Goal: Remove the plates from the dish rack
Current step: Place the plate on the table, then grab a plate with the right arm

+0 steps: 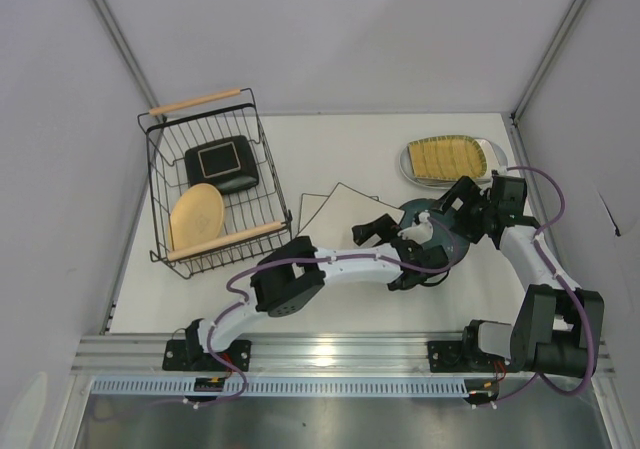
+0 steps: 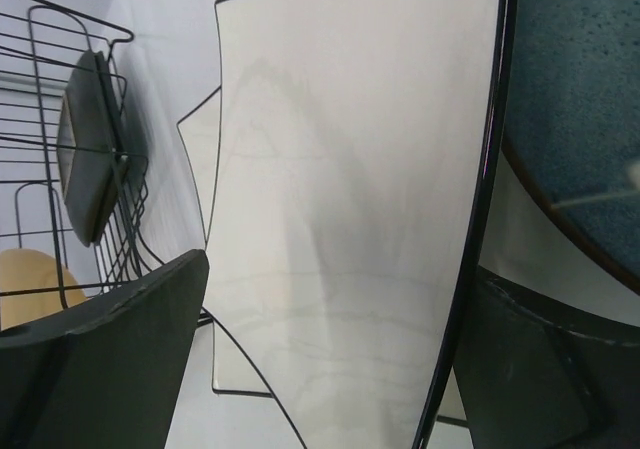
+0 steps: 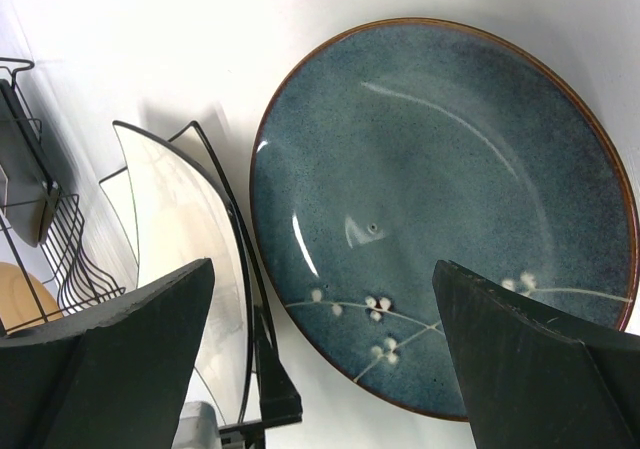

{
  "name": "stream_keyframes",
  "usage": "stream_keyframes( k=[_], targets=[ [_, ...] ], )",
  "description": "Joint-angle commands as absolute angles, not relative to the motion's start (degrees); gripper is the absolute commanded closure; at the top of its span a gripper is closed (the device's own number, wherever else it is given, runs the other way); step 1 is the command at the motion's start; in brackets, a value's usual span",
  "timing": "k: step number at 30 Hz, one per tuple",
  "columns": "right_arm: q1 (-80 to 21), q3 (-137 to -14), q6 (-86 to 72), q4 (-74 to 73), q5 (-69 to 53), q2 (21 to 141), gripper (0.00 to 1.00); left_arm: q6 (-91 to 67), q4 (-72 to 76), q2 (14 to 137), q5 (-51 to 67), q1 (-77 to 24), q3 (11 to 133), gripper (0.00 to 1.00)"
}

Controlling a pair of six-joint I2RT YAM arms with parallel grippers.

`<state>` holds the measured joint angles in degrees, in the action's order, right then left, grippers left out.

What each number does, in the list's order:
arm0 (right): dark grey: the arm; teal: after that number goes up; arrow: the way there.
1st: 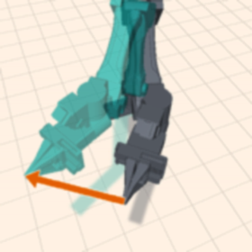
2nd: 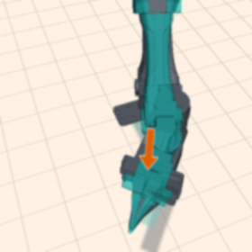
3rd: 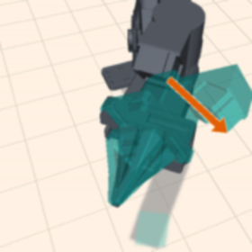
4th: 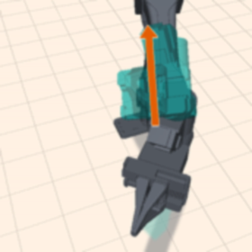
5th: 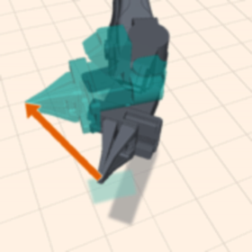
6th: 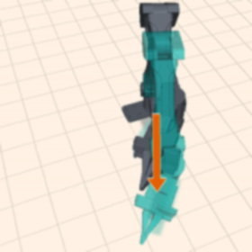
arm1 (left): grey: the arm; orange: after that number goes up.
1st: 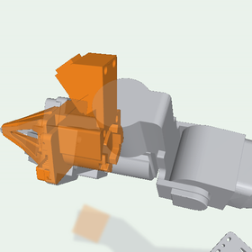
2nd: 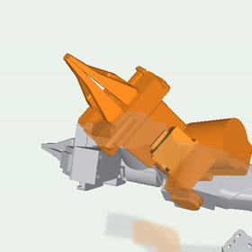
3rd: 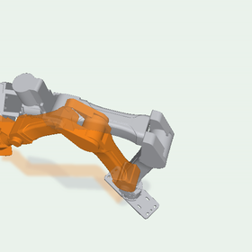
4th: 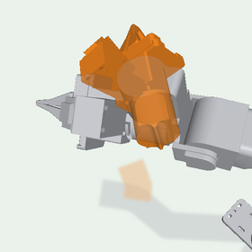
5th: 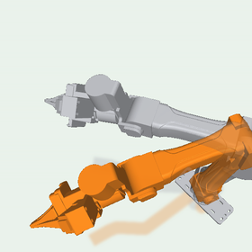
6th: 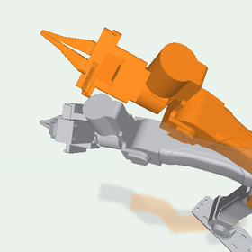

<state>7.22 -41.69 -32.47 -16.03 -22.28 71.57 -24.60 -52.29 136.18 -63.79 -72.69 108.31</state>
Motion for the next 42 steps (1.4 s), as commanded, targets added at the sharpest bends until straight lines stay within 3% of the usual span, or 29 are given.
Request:
stream_keyframes(
  k=[1,11,25,36,42],
  targets=[
    [7.12,-42.98,-31.73,-15.47,-22.24,70.22,0.00,-28.12,-50.19,132.46,-51.69,-74.44,106.70,0.00],
    [7.12,-42.89,-31.64,-15.82,-22.06,69.87,0.00,-28.04,-45.44,125.69,-38.69,-74.62,100.55,0.01],
    [7.21,-42.98,-30.32,-18.80,-17.25,68.82,0.00,-30.15,-43.42,118.05,-35.16,-74.71,94.40,0.01],
    [14.76,-37.54,-31.47,-22.06,-5.63,59.16,0.00,-26.90,-31.83,94.95,-28.93,-73.66,82.55,0.00],
    [19.07,-32.01,-32.69,-19.78,-15.09,63.36,0.00,-26.46,-24.61,84.04,-22.76,-67.34,72.62,0.00]
  ],
)
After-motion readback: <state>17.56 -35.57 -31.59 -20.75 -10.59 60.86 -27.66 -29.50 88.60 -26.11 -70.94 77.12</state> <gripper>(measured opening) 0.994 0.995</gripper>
